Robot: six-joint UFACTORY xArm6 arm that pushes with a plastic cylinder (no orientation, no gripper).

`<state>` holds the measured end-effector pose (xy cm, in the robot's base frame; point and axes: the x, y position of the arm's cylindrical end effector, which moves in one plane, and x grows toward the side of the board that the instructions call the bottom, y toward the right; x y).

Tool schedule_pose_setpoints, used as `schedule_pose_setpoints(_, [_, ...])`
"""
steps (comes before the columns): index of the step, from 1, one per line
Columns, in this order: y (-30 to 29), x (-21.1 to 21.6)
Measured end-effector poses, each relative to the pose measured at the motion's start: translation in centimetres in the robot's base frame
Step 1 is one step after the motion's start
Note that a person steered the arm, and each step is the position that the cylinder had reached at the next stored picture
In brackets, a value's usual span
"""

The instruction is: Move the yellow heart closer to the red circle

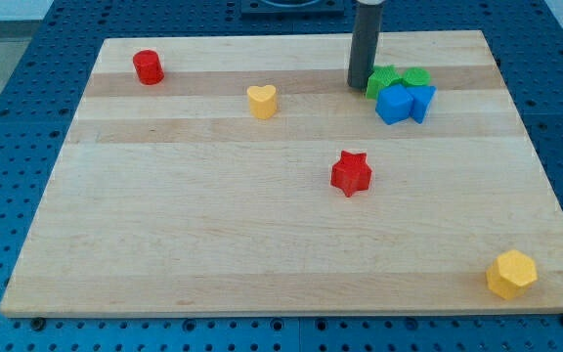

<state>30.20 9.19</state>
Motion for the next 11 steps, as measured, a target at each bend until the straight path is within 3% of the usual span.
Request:
schedule_pose_setpoints(7, [-3.3,-4.7])
schedule_pose_setpoints(9, [-3.4,-4.0])
schedule_pose_setpoints(11, [-5.6,1.1])
